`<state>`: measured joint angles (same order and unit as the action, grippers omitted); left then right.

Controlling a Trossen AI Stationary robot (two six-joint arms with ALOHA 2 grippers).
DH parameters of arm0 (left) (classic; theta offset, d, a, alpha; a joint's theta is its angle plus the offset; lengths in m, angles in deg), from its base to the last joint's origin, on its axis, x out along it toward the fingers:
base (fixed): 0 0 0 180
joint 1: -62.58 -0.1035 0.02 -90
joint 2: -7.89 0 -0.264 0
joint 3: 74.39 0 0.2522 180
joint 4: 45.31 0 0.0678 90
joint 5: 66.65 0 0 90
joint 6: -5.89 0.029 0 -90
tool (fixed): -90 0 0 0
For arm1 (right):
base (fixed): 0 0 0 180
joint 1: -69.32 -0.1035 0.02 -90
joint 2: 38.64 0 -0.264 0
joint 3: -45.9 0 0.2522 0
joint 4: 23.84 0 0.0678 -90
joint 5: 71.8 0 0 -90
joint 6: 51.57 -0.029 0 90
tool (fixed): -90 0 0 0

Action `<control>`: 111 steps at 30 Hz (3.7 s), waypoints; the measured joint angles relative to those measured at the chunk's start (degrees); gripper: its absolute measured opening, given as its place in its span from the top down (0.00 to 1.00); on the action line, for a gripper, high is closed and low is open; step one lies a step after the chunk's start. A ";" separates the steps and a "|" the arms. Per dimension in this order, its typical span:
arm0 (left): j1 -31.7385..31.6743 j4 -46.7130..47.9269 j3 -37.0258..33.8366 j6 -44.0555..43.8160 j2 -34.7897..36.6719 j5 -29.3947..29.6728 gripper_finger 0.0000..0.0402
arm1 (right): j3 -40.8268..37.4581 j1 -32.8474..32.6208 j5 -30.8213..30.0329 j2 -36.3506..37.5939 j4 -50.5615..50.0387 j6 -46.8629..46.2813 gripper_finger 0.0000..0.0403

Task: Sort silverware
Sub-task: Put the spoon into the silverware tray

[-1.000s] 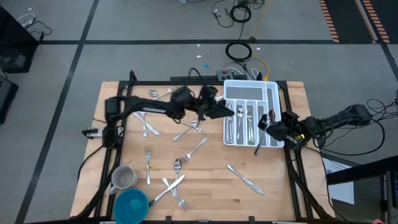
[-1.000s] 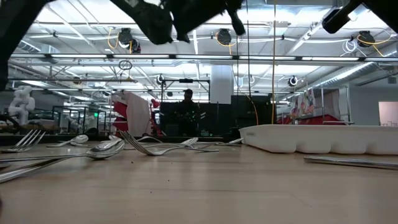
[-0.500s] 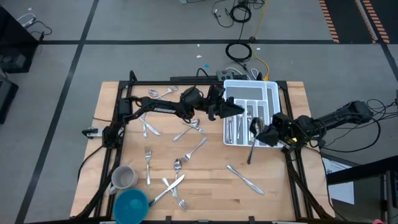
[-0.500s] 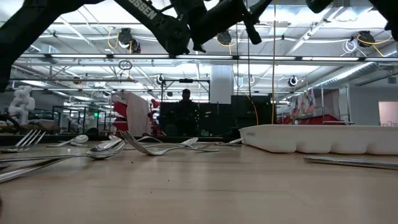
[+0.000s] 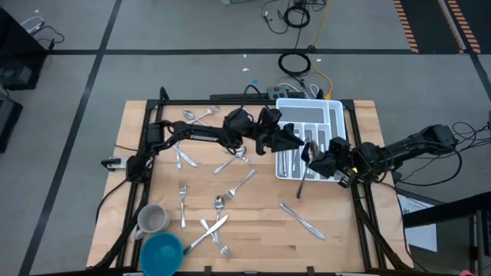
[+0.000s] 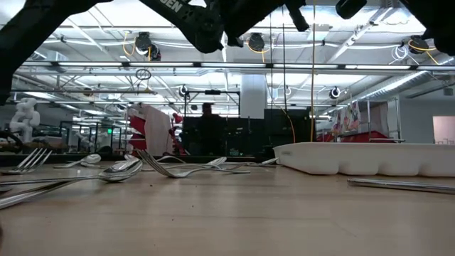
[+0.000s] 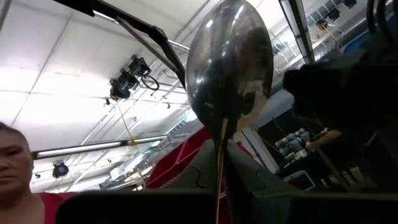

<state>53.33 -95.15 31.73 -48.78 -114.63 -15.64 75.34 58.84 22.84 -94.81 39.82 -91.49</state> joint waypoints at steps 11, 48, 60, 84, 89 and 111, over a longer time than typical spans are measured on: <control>0.33 -0.13 0.00 0.13 0.00 -0.33 0.62 | 0.00 0.03 1.29 -3.60 0.19 -3.33 1.00; 1.88 7.50 -0.09 7.29 0.00 -2.93 0.73 | 0.00 4.89 7.75 -6.61 -0.03 -12.45 1.00; 1.16 6.91 -0.09 7.18 0.02 -2.73 0.97 | -0.09 4.89 6.26 -6.50 -0.12 -13.35 0.98; -3.84 38.08 -0.09 7.82 9.20 1.45 0.98 | -0.07 10.62 19.35 12.80 -29.74 -24.40 0.61; -4.74 50.68 -0.09 10.21 9.64 11.34 0.98 | -0.02 11.01 24.59 20.30 -52.33 -31.66 0.61; -6.57 49.77 4.52 3.56 -5.64 21.54 0.98 | -0.02 6.05 18.76 25.69 -72.49 -28.24 0.61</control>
<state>46.75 -45.38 36.25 -45.22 -120.26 5.90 75.32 64.88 41.59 -69.12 -32.67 -119.73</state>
